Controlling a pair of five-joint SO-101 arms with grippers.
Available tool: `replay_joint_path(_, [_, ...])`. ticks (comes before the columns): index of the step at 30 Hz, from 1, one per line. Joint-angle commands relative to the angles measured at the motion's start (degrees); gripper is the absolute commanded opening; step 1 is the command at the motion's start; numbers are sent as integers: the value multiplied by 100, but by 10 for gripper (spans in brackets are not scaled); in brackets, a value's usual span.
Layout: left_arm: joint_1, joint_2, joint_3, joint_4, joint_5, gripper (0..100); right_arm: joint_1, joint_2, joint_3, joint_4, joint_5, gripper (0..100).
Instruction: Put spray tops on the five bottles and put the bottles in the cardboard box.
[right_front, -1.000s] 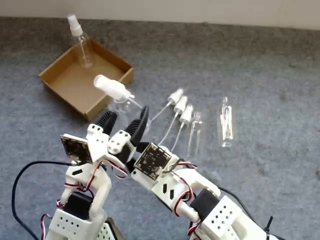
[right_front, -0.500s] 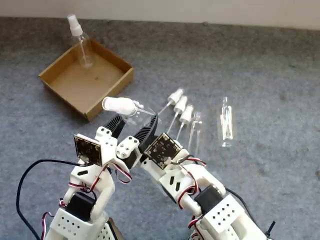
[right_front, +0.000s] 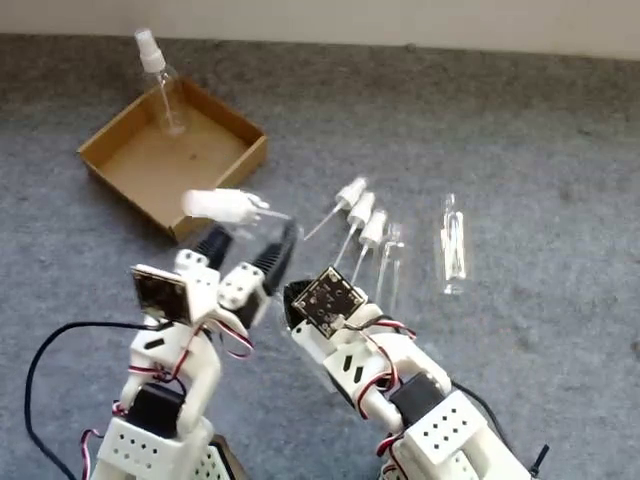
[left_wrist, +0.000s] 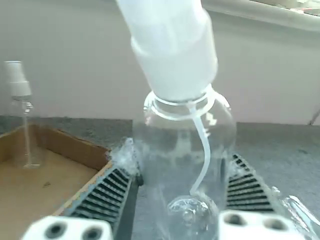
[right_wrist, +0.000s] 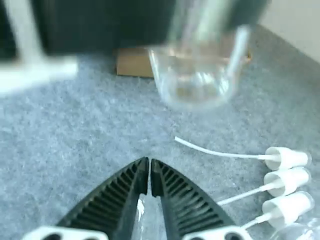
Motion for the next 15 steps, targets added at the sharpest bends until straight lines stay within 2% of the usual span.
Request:
replay_joint_path(1, [-734,-66,-646,360,-97,73,101,-84,13,-119,9,11])
replay_joint_path(4, [-936,-57,-1033,580,-185,73,101,-84,92,-119,9,11])
replay_joint_path(11, [-1244,-22,-1895,747,-1029,77,110,-84,119,-119,0,11])
replay_joint_path(15, [-1525,769,-2580,985,-1257,77,110,-75,119,-119,0,11])
